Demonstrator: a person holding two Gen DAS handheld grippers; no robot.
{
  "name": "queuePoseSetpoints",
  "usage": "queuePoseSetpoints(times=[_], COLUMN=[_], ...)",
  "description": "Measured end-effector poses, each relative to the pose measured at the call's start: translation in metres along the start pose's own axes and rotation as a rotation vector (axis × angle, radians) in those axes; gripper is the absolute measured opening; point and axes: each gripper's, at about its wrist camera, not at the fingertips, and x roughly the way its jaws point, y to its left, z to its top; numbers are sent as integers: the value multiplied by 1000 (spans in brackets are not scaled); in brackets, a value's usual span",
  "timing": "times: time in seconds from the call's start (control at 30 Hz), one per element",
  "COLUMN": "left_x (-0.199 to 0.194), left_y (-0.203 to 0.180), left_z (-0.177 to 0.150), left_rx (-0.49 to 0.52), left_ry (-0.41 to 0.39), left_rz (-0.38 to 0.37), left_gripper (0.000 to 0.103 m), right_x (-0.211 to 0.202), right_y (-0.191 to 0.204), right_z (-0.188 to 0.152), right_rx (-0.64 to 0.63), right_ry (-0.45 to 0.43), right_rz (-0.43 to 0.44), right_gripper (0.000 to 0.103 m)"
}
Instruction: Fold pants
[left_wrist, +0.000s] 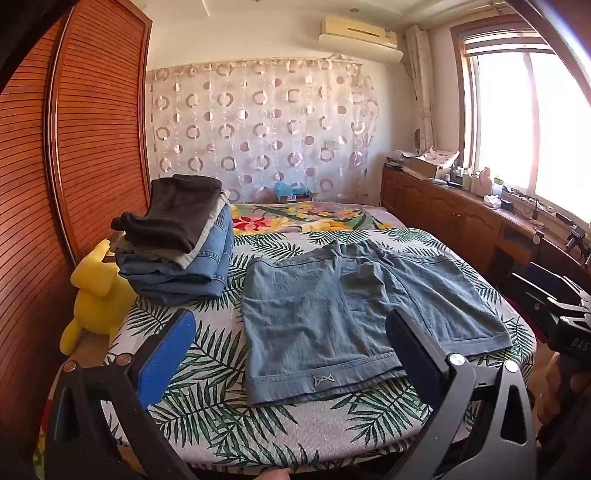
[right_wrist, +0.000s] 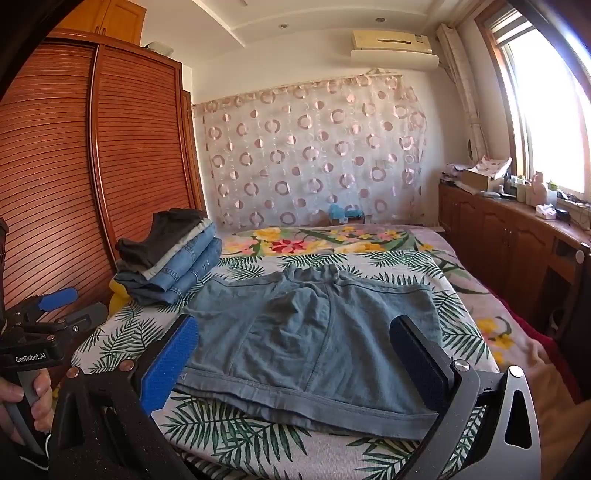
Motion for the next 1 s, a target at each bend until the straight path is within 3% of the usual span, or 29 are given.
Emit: queuePoseSetpoints(times=[1.0], left_x=[-1], left_y=[-3], left_z=[1], left_rx=[0], left_ry=[-6], left_rz=[1], left_gripper=[103], right_x=[-3], right_y=[-1], right_z=[-1], right_rx=[6], right_ry=[2], right_rz=[-3], right_gripper=[103])
